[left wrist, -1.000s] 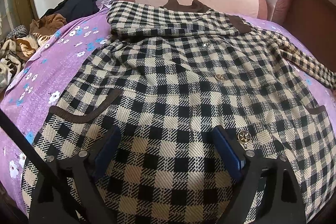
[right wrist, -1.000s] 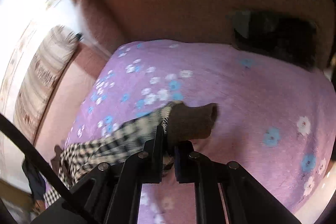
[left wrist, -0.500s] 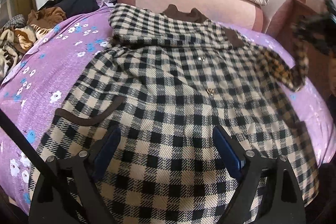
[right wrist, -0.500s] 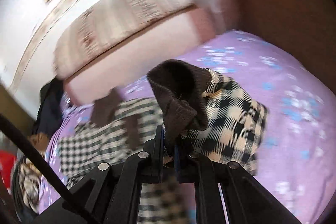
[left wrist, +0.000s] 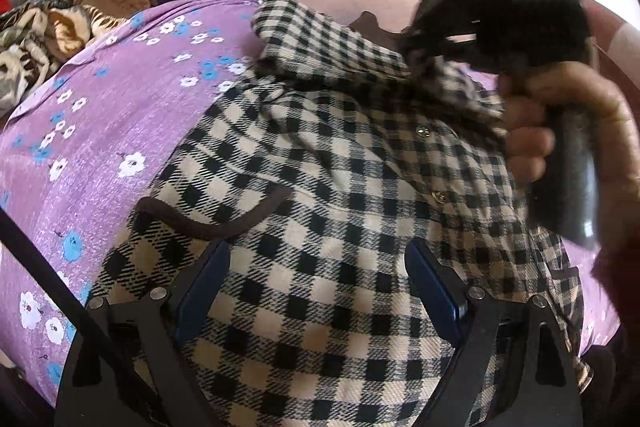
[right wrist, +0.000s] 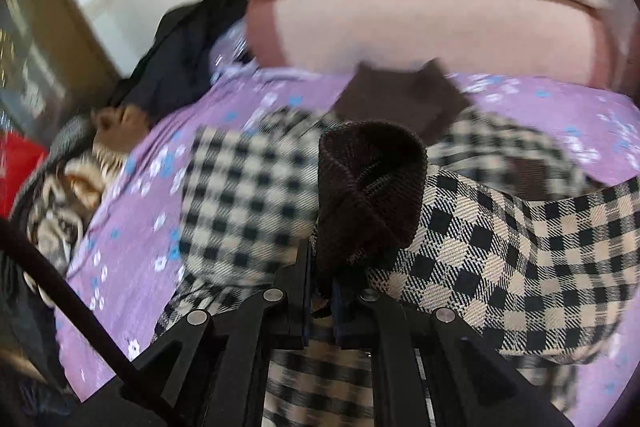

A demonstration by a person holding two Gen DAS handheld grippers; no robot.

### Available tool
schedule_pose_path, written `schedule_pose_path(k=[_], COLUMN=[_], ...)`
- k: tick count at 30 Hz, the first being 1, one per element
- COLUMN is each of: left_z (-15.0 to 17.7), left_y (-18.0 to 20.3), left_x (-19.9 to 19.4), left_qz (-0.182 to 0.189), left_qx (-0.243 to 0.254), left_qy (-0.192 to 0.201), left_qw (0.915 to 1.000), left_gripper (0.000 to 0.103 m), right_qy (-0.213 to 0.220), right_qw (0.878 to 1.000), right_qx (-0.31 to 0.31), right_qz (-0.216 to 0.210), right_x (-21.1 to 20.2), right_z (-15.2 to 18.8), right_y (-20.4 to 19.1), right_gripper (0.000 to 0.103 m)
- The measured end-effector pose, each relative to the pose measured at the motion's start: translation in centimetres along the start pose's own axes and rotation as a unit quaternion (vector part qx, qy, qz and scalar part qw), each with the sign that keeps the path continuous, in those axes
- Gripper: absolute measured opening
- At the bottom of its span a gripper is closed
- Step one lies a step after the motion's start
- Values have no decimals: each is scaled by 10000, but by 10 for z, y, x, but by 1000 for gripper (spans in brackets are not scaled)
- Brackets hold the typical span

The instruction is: Fold large clothes

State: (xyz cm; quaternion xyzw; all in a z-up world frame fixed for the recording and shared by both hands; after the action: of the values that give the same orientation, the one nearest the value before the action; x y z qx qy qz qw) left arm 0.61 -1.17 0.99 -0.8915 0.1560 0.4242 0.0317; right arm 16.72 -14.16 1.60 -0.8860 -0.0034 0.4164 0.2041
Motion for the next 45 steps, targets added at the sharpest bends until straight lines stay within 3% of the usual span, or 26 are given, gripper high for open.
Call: schedule_pose_path(k=[6,9,11,13,15,18,20,25,28,32,35,37,38,39,45], left_z=[-2,-3,-4,-7,-9,-14,-25,-86,-133,-175,-192,-197,-198,-199,-225], left_y=[-11,-12,-11,-10,-8,-9,-13,-29,-37,-39,-41,-40,-40,-41,-69], left_x=[2,3,3,2,2,-1,-6,-8,12,63,104,122,129,133,123], left_qz=[-70,-93,-115,-164,-203,-200,-243,-367,-267,-237,-326,-250,-261,-250,-221], left_qx=[-171,-192,-174,-120,-61,-20,13,154,259,641,814,825,814,792,345], left_qy=[-4,-13,14,69,95,136,258,580,679,316,-47,-245,-398,-505,-110], left_qw=[9998,9998,9998,9998,9997,9997,9994,9975,9970,9972,9961,9960,9955,9953,9991], left_gripper=[88,88,88,88,88,88,88,88,88,88,87,63,25,14,10], right_qy=[-484,-808,-798,-791,-636,-284,-13,323,397,619,670,642,633,632,586], right_qw=[9976,9928,9906,9879,9869,9893,9927,9985,9991,9966,9961,9966,9970,9972,9983], right_qx=[-424,-821,-1005,-1020,-910,-673,-503,-395,92,535,562,494,432,375,50], right_qz=[-246,-314,-469,-860,-1167,-1265,-1094,-212,-71,-75,-105,-119,-113,-110,-51], right_x=[44,61,53,36,11,-27,-51,-75,-81,-91,-91,-88,-85,-85,-59], right_z=[14,24,26,26,21,14,15,22,21,12,9,8,7,6,-4], right_y=[-44,-66,-74,-80,-79,-56,-24,57,104,140,146,144,142,141,124], right_gripper=[9,19,26,42,43,55,55,55,55,55,55,55,55,55,55])
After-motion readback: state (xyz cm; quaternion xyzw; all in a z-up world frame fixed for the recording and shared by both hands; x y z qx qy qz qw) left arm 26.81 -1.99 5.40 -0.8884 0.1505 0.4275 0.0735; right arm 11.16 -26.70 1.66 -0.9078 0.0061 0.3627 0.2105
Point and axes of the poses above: each gripper's, at about its wrist camera, not at the fingertips, and x roughly the way its jaws point, y to its right, z to its underside, the point moved 5 cm from there along x, roughly the way its jaws point, and after that the axes turned 11 degrees about x, right-handed, at the moved point
